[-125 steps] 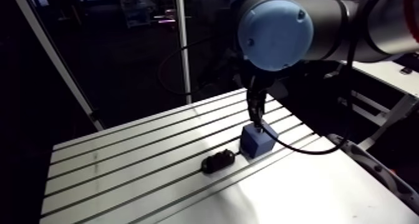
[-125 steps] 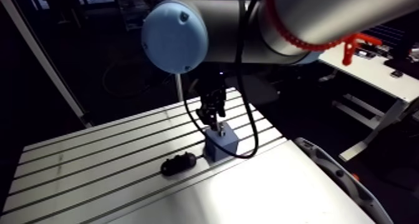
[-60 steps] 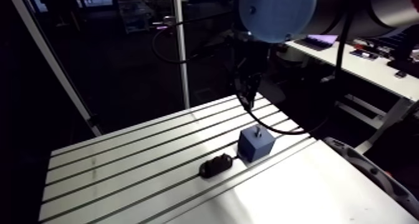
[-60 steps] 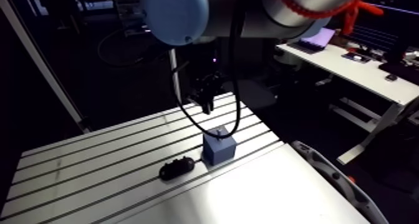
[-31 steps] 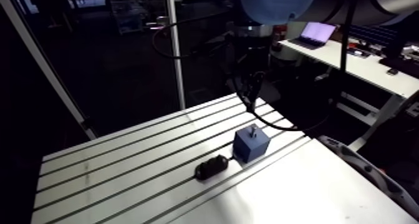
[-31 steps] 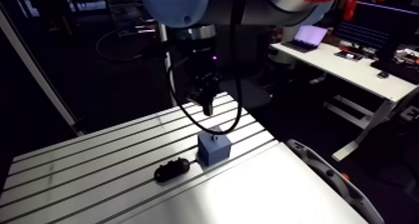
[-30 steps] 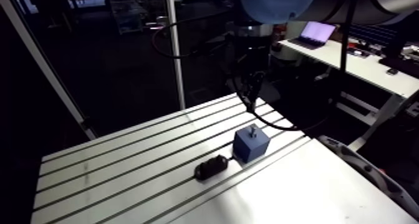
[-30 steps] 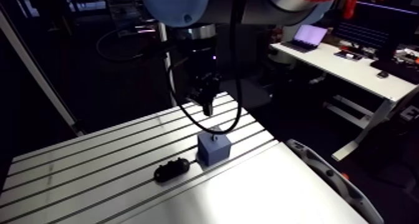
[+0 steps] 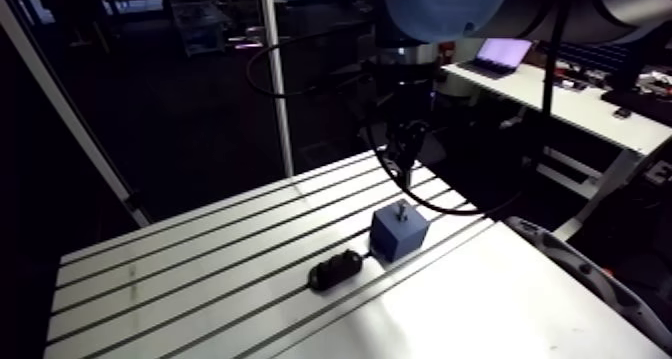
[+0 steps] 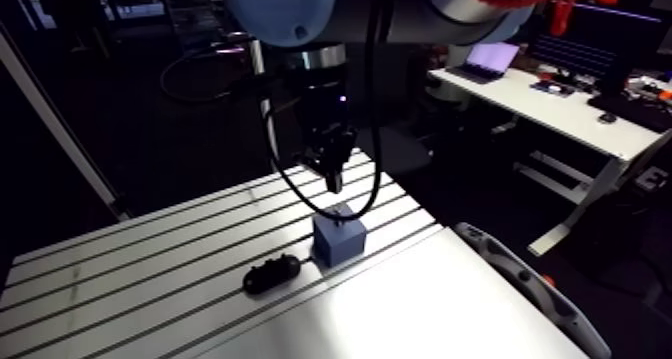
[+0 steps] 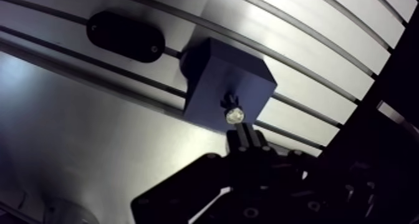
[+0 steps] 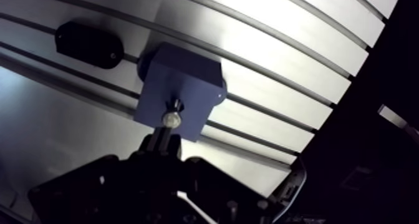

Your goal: Pick up the M10 bolt and insert it into the hex recess until seated.

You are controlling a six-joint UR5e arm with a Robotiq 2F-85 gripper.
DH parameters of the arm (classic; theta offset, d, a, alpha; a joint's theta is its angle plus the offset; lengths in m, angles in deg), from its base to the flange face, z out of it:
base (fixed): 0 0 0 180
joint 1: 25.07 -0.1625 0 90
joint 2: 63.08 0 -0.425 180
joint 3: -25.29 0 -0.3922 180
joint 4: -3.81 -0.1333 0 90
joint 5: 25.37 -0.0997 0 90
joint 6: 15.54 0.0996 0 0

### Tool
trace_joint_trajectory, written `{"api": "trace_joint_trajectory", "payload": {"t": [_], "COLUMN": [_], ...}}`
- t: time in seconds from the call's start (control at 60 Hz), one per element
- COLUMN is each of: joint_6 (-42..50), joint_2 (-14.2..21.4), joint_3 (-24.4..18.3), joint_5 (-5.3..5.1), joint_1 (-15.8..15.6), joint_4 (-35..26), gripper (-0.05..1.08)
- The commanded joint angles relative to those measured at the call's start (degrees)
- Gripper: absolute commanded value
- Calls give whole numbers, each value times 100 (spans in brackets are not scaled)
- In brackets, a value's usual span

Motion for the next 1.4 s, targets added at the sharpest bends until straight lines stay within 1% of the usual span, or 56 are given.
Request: {"api": "trace_joint_trajectory", "payload": {"t": [0.017, 0.217, 0.883, 1.117, 1.4], "joint_6": [-43, -66, -39, -57, -65], "joint_2": [3, 3, -31, -75, -111], "joint_3": [168, 241, 251, 286, 339], "joint_5": [8, 8, -1, 8, 15], "joint_1": [4, 12, 22, 29, 31], "joint_4": [265, 274, 309, 543, 555], "gripper": [108, 108, 108, 108, 108]}}
